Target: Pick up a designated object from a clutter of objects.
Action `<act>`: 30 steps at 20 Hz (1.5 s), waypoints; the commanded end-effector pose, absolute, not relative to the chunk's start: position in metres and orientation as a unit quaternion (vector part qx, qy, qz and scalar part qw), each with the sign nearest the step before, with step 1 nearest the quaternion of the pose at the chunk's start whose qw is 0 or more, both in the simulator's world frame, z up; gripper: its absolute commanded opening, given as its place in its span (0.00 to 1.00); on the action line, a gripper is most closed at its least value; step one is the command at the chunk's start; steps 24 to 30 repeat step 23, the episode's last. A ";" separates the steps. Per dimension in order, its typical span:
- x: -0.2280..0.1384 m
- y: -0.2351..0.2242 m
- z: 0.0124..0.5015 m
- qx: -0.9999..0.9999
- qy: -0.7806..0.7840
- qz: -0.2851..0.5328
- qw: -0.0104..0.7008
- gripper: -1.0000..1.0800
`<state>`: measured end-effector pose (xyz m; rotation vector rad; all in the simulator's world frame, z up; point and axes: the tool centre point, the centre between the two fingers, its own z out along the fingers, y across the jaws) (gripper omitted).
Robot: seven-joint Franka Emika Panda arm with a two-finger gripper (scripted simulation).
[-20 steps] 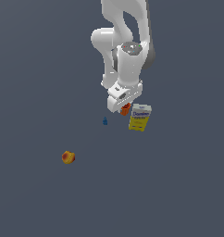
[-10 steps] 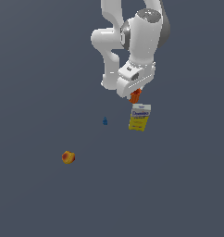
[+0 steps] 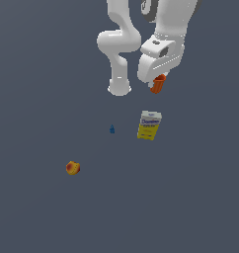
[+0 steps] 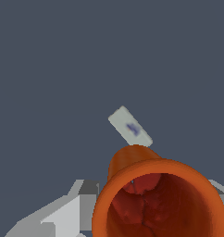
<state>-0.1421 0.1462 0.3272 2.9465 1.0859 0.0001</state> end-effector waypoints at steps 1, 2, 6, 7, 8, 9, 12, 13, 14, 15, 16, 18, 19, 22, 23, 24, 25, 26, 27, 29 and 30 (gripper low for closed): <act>-0.144 0.157 0.351 0.938 0.346 0.000 0.001 0.00; -0.144 0.162 0.360 0.938 0.346 0.000 0.001 0.00; -0.145 0.177 0.393 0.938 0.346 0.000 0.001 0.00; -0.145 0.180 0.400 0.938 0.346 0.000 0.000 0.00; -0.145 0.183 0.406 0.938 0.346 0.000 0.000 0.00; -0.145 0.186 0.412 0.938 0.346 0.000 0.000 0.00; -0.144 0.193 0.427 0.938 0.345 0.000 0.000 0.00; -0.144 0.195 0.432 0.938 0.345 0.000 0.000 0.00; -0.144 0.197 0.435 0.938 0.345 0.000 0.000 0.00; -0.144 0.199 0.438 0.938 0.345 0.000 0.000 0.00; -0.144 0.200 0.441 0.938 0.345 0.000 0.000 0.00; -0.143 0.202 0.445 0.939 0.345 0.000 0.000 0.00; -0.143 0.203 0.447 0.939 0.345 0.000 0.000 0.00; -0.143 0.204 0.449 0.939 0.345 0.000 0.000 0.00; -0.143 0.204 0.449 0.939 0.345 0.000 0.000 0.00; -0.143 0.204 0.449 0.939 0.345 0.000 0.000 0.00; -0.143 0.204 0.449 0.939 0.345 0.000 0.000 0.00; -0.143 0.204 0.449 0.939 0.345 0.000 0.000 0.00; -0.143 0.204 0.449 0.939 0.345 0.000 0.000 0.00; -0.143 0.204 0.449 0.939 0.345 0.000 0.000 0.00; -0.143 0.204 0.449 0.939 0.345 0.000 0.000 0.00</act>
